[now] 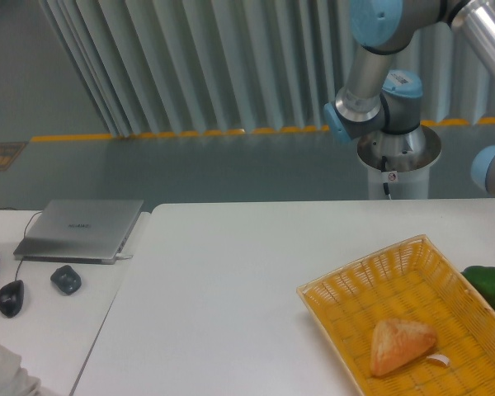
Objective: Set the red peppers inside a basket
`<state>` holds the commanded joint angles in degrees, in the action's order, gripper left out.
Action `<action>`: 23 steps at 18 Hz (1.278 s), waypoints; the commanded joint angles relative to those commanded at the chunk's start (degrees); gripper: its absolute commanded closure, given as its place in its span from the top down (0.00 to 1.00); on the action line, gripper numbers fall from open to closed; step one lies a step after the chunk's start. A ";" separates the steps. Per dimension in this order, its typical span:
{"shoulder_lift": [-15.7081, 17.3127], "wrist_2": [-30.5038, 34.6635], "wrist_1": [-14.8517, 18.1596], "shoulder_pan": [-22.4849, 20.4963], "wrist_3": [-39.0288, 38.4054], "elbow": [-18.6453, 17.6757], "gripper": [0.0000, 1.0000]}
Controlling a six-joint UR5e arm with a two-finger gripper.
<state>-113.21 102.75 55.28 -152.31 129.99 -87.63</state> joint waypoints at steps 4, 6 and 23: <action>3.43 -1.50 3.43 2.45 -1.05 -0.79 0.15; 4.49 -1.68 4.74 5.17 -5.15 -1.23 0.15; 7.04 -3.08 4.31 24.17 -55.18 -9.32 0.19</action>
<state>-106.17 99.68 59.59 -128.15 74.81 -96.94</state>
